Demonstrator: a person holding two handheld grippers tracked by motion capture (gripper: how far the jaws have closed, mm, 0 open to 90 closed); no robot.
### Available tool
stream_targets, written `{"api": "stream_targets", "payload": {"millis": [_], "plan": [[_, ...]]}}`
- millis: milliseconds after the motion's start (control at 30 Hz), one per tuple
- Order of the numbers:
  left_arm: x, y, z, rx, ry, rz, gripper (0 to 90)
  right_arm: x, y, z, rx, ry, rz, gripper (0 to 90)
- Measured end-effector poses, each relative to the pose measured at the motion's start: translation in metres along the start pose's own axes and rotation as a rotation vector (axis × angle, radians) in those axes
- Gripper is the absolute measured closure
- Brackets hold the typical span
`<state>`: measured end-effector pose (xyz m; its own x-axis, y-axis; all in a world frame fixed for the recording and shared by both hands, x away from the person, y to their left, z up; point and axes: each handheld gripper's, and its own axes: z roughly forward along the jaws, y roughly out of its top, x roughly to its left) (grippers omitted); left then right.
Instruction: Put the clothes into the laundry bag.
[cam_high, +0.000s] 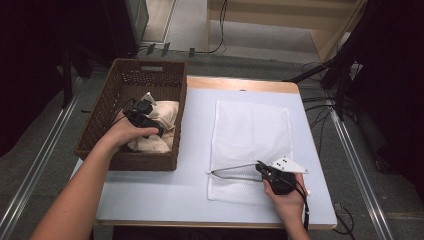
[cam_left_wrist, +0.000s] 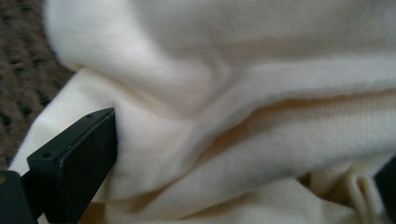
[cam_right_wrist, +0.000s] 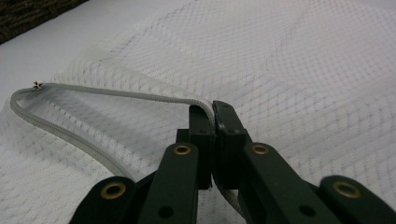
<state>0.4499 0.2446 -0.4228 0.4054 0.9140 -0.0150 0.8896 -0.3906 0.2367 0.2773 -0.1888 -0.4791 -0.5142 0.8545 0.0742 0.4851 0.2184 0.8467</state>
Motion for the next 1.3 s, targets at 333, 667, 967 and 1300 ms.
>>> {"api": "stream_targets", "payload": {"millis": [333,667,967,1300], "plan": [[-0.004,0.002,-0.005,-0.029,0.02,0.094,49.2,0.001,0.0,0.001,0.004,0.0,0.004,88.4],[-0.007,0.002,-0.018,-0.163,0.001,0.127,68.5,0.0,0.0,0.001,0.003,0.001,0.002,88.5],[-0.01,-0.001,-0.037,-0.351,0.088,0.157,69.1,0.0,0.0,0.001,-0.001,0.002,0.0,88.5],[-0.003,-0.007,-0.061,-0.532,0.055,0.073,69.0,-0.001,0.0,0.001,-0.002,0.004,0.004,89.1]]}}
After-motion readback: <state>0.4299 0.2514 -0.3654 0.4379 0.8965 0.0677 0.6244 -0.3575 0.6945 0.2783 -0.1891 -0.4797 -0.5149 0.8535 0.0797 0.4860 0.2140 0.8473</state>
